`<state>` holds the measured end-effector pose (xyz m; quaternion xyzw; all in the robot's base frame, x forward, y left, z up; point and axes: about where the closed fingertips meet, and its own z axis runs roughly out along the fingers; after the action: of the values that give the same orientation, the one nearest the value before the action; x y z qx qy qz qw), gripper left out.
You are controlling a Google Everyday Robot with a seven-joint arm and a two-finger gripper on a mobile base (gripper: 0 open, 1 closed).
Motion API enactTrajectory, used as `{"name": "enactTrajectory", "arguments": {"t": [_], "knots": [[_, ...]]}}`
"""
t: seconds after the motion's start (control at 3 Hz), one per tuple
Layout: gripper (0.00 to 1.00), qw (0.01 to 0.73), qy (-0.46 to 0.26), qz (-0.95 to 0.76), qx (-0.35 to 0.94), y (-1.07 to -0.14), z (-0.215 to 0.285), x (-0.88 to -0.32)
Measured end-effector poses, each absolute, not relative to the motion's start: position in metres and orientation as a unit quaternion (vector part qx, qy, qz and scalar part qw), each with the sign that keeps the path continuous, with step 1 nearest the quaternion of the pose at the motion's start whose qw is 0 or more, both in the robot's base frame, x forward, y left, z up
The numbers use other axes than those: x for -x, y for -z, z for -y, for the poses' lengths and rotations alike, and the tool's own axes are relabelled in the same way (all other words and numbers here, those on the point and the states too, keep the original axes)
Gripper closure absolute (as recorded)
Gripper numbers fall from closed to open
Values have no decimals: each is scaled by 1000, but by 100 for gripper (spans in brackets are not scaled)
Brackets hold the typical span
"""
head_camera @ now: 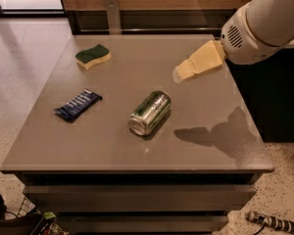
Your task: Place green can upright
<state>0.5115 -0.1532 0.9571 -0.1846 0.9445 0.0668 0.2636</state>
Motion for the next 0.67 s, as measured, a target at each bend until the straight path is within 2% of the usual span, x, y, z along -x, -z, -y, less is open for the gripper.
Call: {"name": "enactTrajectory", "arguments": {"t": [0.67], "knots": [[0, 269, -104, -949, 128, -961, 149, -518]]}}
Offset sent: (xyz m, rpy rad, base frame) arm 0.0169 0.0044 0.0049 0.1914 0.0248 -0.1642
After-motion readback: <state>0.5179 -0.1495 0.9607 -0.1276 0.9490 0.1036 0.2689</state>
